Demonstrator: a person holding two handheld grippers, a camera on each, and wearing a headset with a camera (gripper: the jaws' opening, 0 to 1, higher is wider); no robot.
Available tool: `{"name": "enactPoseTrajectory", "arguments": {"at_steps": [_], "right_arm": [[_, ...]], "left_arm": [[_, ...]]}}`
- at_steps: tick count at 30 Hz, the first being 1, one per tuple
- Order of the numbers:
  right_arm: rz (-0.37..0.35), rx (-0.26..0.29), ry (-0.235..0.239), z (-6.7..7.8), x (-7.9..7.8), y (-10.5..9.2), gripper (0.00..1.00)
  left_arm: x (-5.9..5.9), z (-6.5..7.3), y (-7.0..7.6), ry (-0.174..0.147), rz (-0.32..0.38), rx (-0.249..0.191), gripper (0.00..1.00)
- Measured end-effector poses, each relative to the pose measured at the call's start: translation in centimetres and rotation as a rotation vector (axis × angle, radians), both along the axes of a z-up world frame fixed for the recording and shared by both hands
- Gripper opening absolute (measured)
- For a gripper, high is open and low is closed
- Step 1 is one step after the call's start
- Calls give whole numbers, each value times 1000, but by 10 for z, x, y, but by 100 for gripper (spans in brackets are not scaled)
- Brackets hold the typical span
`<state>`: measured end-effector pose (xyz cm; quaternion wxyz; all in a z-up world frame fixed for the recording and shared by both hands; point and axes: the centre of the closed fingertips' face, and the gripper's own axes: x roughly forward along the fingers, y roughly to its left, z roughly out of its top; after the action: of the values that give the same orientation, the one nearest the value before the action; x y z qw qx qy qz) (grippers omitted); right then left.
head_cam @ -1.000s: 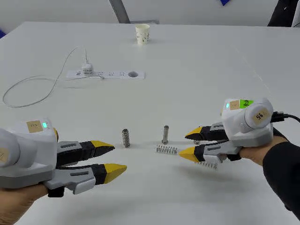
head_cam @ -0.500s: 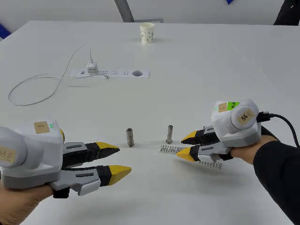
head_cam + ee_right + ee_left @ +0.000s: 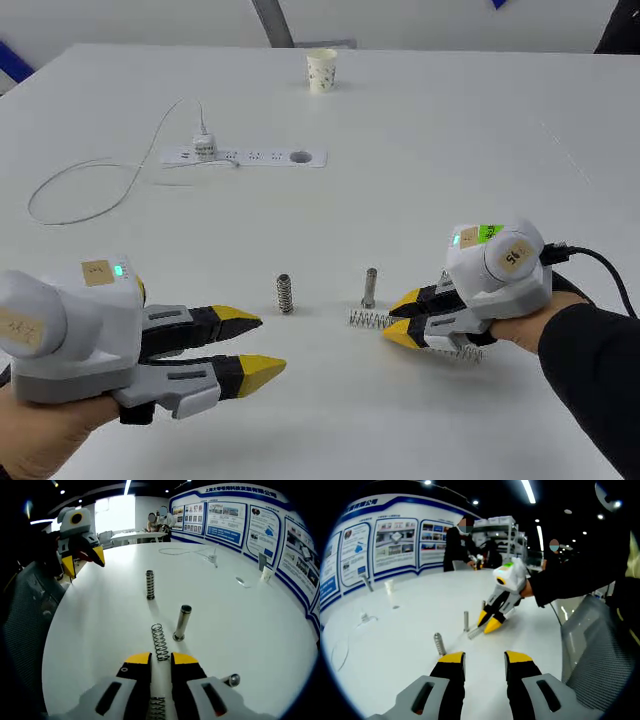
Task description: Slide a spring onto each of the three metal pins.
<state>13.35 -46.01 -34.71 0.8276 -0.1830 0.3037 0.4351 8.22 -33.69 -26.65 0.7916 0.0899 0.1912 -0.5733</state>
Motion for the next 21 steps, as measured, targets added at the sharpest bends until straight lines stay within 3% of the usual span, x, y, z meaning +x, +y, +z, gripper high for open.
{"name": "enactPoseTrajectory", "arguments": {"at_steps": [21], "right_arm": [[-3,4,25,-2,-5,2,11]], "left_arm": [[1,-3,-6,-3,-19,15,31]]}}
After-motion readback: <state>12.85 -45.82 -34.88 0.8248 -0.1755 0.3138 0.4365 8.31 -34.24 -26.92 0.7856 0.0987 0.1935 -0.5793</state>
